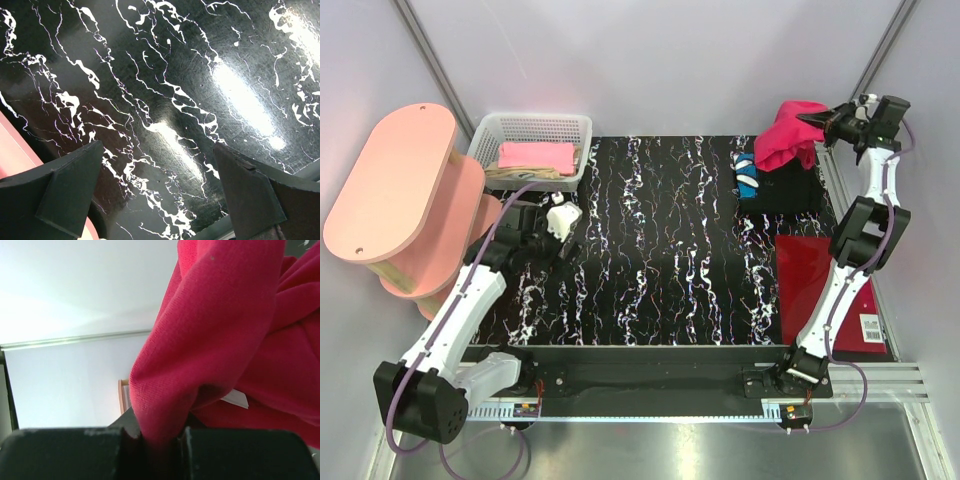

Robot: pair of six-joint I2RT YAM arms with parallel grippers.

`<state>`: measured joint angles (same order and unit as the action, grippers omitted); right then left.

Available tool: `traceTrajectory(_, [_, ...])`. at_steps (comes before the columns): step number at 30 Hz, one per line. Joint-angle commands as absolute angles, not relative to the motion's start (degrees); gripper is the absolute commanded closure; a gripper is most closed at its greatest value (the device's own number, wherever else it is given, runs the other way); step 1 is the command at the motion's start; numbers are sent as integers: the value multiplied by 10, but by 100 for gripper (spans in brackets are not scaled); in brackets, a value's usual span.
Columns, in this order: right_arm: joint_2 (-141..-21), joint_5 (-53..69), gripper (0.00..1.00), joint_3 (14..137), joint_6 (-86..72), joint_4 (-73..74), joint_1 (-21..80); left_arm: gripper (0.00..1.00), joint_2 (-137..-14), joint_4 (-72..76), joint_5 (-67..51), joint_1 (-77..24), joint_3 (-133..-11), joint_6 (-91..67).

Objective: Fold and stack the t-shirts
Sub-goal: Put the neatly folded tshirt into the corner of the board with the right arm

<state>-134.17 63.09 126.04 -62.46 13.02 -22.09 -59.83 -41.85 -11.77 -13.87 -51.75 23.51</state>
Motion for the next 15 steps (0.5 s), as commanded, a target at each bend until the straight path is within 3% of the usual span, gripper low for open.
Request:
traceTrajectory(1, [-1355, 650, 100, 1259, -648, 90, -232, 1, -600, -391, -118, -134, -512, 236])
traceTrajectory(15, [-1388, 655, 100, 1246, -665, 56, -232, 1, -613, -381, -119, -132, -511, 233])
